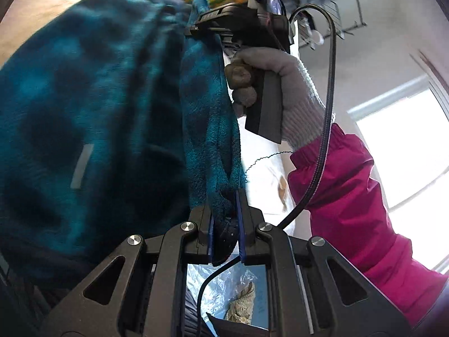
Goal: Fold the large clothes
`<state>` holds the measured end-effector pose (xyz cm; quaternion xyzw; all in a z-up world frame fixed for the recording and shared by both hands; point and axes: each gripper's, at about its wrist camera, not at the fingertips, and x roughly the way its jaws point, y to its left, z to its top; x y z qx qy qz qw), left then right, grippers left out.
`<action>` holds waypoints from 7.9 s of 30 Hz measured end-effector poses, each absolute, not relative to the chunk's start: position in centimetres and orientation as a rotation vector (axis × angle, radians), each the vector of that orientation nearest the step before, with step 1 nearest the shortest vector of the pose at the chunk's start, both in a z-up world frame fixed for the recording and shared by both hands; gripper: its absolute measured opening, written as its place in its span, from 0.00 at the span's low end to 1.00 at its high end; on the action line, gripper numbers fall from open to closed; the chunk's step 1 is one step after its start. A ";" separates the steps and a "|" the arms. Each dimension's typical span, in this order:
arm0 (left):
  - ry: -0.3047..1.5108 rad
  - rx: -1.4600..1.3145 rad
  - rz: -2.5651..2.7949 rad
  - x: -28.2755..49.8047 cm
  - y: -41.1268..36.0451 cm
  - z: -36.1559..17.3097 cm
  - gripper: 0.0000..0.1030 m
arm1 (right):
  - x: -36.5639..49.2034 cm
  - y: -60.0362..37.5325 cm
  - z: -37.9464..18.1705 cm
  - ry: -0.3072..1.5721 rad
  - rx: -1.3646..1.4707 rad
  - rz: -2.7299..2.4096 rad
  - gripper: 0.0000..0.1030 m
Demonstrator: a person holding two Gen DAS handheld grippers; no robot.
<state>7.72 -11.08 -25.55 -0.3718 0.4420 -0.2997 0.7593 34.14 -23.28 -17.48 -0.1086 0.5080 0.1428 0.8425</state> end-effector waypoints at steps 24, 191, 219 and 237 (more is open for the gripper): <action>0.967 -0.763 -0.599 9.2 -10.5 -24.9 0.11 | 20.6 -32.6 -7.0 0.916 0.106 0.594 0.16; 0.902 -0.300 -0.385 15.7 -3.0 -25.7 0.08 | 49.4 -25.0 -18.7 1.048 -0.020 0.383 0.06; 0.896 -0.313 -0.404 15.6 -2.9 -26.3 0.08 | 49.4 -27.4 -17.8 1.058 0.225 0.536 0.16; 0.892 -0.301 -0.405 15.6 -3.1 -26.2 0.08 | 48.2 -22.3 -18.0 1.048 0.009 0.560 0.05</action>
